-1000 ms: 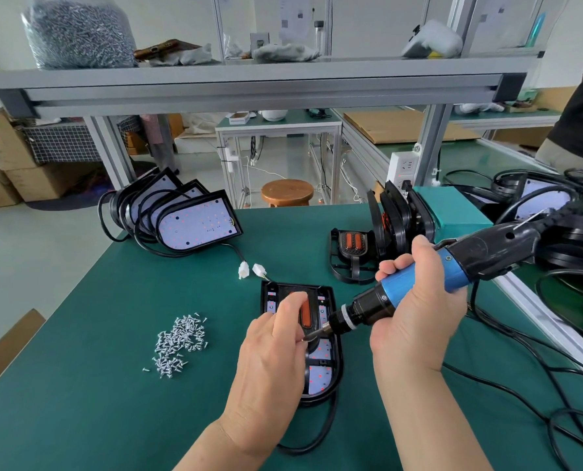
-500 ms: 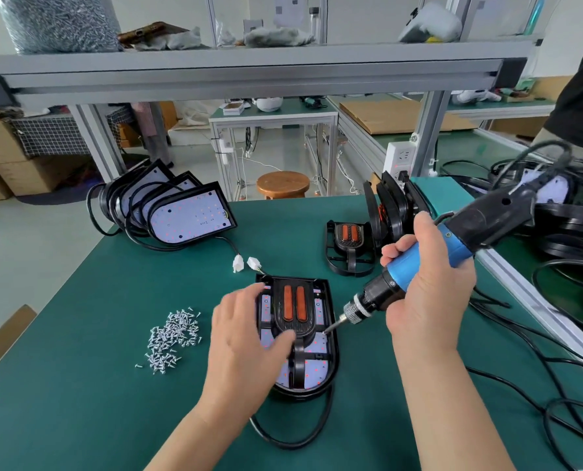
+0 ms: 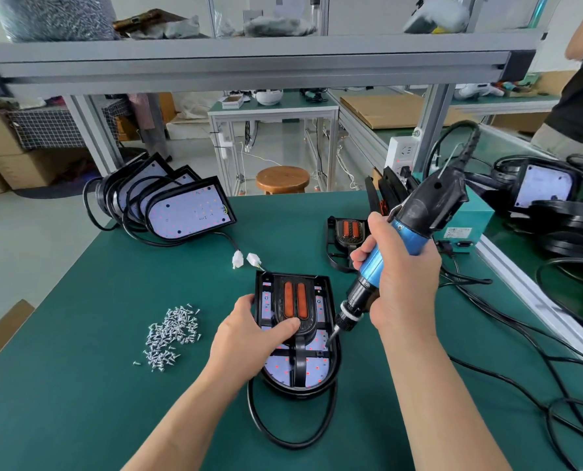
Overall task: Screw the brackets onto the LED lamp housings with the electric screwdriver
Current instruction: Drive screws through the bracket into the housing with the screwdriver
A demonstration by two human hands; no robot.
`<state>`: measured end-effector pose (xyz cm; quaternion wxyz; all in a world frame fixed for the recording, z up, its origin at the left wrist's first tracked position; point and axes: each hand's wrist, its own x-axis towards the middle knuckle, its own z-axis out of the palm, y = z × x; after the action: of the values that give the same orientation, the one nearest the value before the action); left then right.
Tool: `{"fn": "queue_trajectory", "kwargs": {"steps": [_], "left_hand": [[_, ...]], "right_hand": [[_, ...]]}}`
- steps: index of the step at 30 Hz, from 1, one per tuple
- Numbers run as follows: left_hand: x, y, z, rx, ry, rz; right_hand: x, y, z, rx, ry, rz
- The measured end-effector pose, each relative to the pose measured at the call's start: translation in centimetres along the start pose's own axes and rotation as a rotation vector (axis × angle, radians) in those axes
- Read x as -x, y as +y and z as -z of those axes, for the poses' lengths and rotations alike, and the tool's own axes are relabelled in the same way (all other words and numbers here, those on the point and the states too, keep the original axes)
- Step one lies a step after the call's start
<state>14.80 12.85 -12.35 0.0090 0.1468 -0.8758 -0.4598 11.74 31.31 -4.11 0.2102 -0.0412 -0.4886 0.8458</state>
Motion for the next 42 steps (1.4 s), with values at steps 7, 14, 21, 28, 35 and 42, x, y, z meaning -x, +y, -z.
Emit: {"fn": "queue_trajectory", "kwargs": {"steps": [7, 14, 21, 28, 35, 42], "left_hand": [[0.3, 0.3, 0.0, 0.000, 0.002, 0.034], [0.4, 0.7, -0.2, 0.040, -0.022, 0.059], [0.5, 0.9, -0.3, 0.081, -0.033, 0.075], [0.4, 0.9, -0.5, 0.110, -0.011, 0.073], [0.9, 1.1, -0.7, 0.129, -0.005, 0.079], [0.9, 1.2, -0.4, 0.148, -0.033, 0.071]], "right_hand": [[0.1, 0.8, -0.4, 0.035, -0.017, -0.004], [0.1, 1.1, -1.1, 0.068, -0.130, -0.025], [-0.2, 1.4, -1.1, 0.133, -0.167, 0.009], [-0.5, 2.0, -1.1, 0.117, -0.257, 0.015], [-1.0, 2.1, -1.4, 0.128, -0.538, -0.065], [-1.7, 1.9, 1.4, -0.082, -0.280, -0.146]]}}
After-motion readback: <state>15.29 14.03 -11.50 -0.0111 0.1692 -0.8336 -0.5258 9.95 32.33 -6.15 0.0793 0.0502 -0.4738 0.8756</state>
